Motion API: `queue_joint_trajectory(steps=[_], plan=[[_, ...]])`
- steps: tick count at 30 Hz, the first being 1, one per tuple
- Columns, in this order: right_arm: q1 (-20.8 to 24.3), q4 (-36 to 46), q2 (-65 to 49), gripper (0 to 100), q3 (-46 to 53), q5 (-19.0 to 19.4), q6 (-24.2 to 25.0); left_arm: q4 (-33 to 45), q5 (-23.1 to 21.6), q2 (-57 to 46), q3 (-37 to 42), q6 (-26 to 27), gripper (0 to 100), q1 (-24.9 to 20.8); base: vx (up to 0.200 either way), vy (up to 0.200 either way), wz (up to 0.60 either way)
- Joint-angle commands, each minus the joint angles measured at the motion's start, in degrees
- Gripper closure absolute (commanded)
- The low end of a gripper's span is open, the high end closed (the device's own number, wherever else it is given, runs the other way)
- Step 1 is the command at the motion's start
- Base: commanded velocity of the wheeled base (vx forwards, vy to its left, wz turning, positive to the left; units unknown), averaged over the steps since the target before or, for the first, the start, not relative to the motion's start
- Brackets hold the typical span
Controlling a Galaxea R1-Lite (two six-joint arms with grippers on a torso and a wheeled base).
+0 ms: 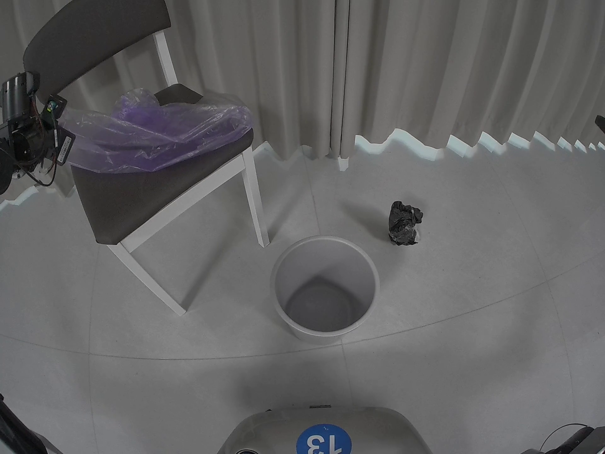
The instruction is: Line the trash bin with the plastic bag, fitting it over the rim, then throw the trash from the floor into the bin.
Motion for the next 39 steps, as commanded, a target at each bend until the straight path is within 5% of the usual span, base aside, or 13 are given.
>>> queue_joint_trajectory(steps=[1, 6, 12, 20, 39], plan=[[5.2, 0.2, 0.9, 0, 1.6, -0.5, -0.1, 0.7, -0.5, -4.5, -0.4, -3.5, 100, -3.2, 0.0, 0.0, 0.0], [8.1, -0.1, 2.9, 0, 2.7, -1.4, -0.3, 3.6, -1.1, -6.8, -1.9, -7.3, 100, -7.3, 0.0, 0.0, 0.0], [13.4, -2.5, 9.4, 0, 2.6, -11.9, -0.1, 10.2, -2.8, -8.5, -8.5, -10.5, 100, -13.7, 0.0, 0.0, 0.0], [15.0, -5.5, 9.3, 0, 5.6, -11.7, -0.6, 15.0, -2.9, -9.3, -13.9, -16.0, 100, -20.0, 0.0, 0.0, 0.0], [16.9, -5.4, 10.2, 0, 7.2, -11.8, -0.6, 16.8, -3.0, -12.0, -14.6, -20.4, 100, -26.9, 0.0, 0.0, 0.0]])
